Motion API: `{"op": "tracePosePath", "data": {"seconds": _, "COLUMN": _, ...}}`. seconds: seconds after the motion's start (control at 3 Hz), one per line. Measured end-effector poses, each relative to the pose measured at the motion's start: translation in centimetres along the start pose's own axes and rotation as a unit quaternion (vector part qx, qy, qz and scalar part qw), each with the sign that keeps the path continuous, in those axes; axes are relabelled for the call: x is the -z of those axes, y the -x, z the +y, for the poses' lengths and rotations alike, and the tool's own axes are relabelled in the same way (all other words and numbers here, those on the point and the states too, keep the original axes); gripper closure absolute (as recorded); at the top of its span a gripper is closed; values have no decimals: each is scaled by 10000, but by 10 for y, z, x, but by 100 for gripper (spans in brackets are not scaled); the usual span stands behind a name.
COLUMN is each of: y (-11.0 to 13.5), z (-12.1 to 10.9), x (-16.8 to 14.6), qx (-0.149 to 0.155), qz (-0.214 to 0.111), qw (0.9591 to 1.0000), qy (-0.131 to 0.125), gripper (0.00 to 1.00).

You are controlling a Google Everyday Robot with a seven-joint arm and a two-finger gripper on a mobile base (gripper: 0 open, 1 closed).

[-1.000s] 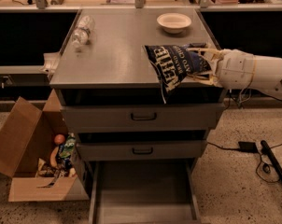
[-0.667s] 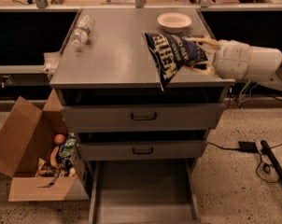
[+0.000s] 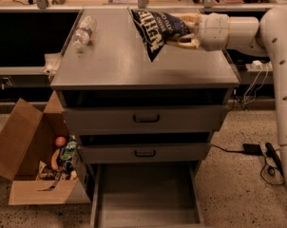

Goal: Pick blue chip bag from bottom drawer and place on counter

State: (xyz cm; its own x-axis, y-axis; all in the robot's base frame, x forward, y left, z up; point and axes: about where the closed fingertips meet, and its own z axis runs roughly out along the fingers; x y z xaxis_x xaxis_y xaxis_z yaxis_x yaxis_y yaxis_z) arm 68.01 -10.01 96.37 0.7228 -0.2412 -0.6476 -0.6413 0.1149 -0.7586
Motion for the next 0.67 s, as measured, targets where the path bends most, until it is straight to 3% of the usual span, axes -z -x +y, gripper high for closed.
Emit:
{"op": "tracePosePath", "data": {"seconds": 0.33, "y": -14, "z": -19, "x": -15, "qx": -181, "qz": 140, "qw": 9996, "qy": 194, "gripper": 100}}
{"op": "tracePosePath", "data": {"seconds": 0.67, "y": -34, "z": -19, "x": -31, "qx": -403, "qz": 457, "qw": 9967, "qy": 531, "gripper": 100}}
